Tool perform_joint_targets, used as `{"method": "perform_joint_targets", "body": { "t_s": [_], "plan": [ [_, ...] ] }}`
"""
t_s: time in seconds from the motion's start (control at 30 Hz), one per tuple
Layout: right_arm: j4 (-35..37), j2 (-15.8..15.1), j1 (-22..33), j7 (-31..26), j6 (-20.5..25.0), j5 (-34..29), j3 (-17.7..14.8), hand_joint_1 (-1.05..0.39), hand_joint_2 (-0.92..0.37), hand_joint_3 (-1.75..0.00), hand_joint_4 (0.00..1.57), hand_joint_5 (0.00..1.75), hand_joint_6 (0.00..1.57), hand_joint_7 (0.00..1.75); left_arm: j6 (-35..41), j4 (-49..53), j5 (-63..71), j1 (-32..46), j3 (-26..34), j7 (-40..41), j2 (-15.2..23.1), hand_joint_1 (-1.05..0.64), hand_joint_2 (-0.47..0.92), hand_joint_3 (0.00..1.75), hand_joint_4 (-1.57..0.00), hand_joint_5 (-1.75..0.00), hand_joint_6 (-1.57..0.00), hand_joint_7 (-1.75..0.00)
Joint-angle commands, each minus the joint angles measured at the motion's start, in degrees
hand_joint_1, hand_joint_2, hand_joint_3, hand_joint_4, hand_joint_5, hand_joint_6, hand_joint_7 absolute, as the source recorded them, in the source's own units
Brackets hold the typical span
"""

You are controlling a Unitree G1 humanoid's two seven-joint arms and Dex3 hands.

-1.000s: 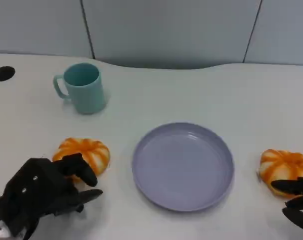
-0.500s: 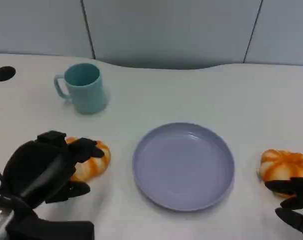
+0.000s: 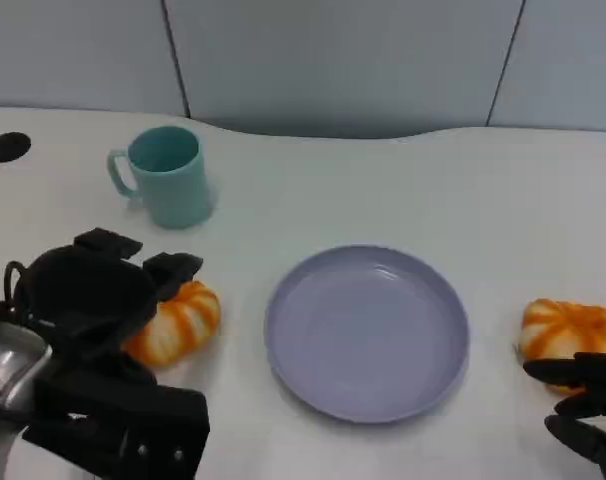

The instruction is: Grasp the bread from the table and place it into the plate.

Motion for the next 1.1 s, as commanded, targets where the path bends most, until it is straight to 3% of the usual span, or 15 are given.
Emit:
{"method": "perform_joint_targets", "body": {
  "t_s": [0.03, 0.23, 0.37, 0.77, 1.1],
  "plan": [
    [-0.8, 0.0, 0.5, -0.3, 0.4, 0.8, -0.5, -0.27, -0.92, -0.34, 0.64, 0.71, 0.81, 0.0, 2.8, 5.9, -1.3, -4.6, -2.2, -3.9, -1.1, -0.85, 0.87, 0.0, 0.0, -0.07, -0.03, 0.0],
    [-0.6, -0.1, 0.6, -0.5, -0.6, 0.8, -0.4, -0.27, -0.92, -0.35, 0.64, 0.73, 0.82, 0.0, 5.1, 17.6, -2.0, -10.9, -5.6, -3.4, -4.2, -0.85, 0.86, 0.0, 0.0, -0.04, -0.04, 0.0],
    [-1.6, -0.1, 1.1, -0.7, 0.2, 0.3, -0.4, -0.28, -0.92, -0.36, 0.62, 0.73, 0.81, 0.0, 5.8, 30.2, -4.3, -16.7, -7.6, -2.3, -7.0, -0.69, 0.79, 0.0, -0.01, -0.01, -0.08, -0.02],
    [-2.1, 0.1, 1.9, -1.0, -0.8, 1.0, -0.8, -0.26, -0.92, -0.36, 0.62, 0.75, 0.81, 0.0, 4.8, 56.7, -7.2, -28.8, -13.3, 2.2, -12.1, -0.49, 0.75, 0.0, -0.02, -0.01, -0.13, -0.02],
    [-3.1, -0.2, 2.6, -1.1, -0.8, 0.7, -1.2, -0.27, -0.92, -0.37, 0.58, 0.71, 0.79, 0.0, 1.0, 67.6, -8.8, -31.9, -15.6, 10.1, -14.2, -0.42, 0.74, 0.0, -0.04, -0.02, -0.18, -0.02]
  ]
}}
